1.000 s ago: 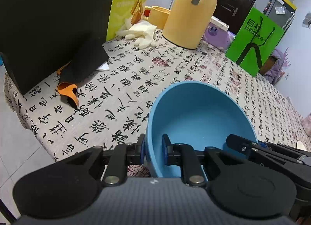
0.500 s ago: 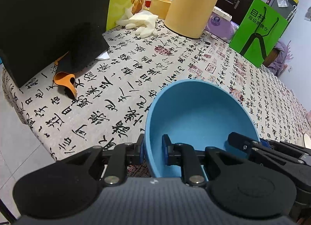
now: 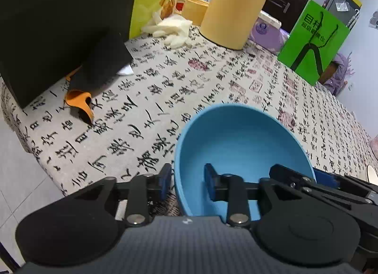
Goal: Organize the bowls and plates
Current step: 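Carry the held blue bowl toward the black paper bag with both grippers, then lower the blue bowl onto the table and open both grippers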
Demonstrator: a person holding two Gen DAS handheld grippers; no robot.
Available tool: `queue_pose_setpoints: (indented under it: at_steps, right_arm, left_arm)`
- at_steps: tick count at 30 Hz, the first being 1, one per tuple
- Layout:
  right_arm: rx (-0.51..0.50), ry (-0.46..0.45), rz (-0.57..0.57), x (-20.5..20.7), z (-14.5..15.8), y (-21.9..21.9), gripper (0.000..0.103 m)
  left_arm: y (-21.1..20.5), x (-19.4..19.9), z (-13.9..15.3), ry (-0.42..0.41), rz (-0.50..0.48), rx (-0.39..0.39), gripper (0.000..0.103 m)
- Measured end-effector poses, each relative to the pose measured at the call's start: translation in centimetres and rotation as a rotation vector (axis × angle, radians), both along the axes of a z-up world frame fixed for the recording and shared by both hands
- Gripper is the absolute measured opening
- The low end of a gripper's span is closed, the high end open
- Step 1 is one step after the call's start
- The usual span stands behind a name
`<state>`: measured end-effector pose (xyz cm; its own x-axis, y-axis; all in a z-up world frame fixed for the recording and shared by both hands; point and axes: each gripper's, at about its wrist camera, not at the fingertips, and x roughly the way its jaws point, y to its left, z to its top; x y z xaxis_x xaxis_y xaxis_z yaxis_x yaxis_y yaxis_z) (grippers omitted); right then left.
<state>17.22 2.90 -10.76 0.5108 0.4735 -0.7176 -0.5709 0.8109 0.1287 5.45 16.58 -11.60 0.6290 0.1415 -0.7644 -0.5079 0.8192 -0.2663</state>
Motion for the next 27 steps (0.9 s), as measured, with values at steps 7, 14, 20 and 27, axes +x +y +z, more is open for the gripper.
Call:
queue_pose_setpoints:
  at_steps: [7, 14, 20, 27]
  right_arm:
    - [0.07, 0.0, -0.03, -0.4, 0.6, -2.0, 0.076]
    - [0.135, -0.027, -0.064, -1.6, 1.9, -4.4, 0.103]
    - [0.181, -0.064, -0.088, -2.9, 2.9, -6.4, 0.103]
    - [0.199, -0.101, -0.105, -4.3, 3.2, -8.0, 0.103]
  left_arm:
    - [-0.2, -0.8, 1.2, -0.048, 0.004, 0.056, 0.067]
    - [-1.1, -1.9, 2.6, -0.116, 0.004, 0.142, 0.085]
    - [-2.2, -3.2, 3.8, -0.192, 0.01, 0.218, 0.102]
    - [-3.6, -4.8, 4.9, -0.285, 0.005, 0.278, 0.103]
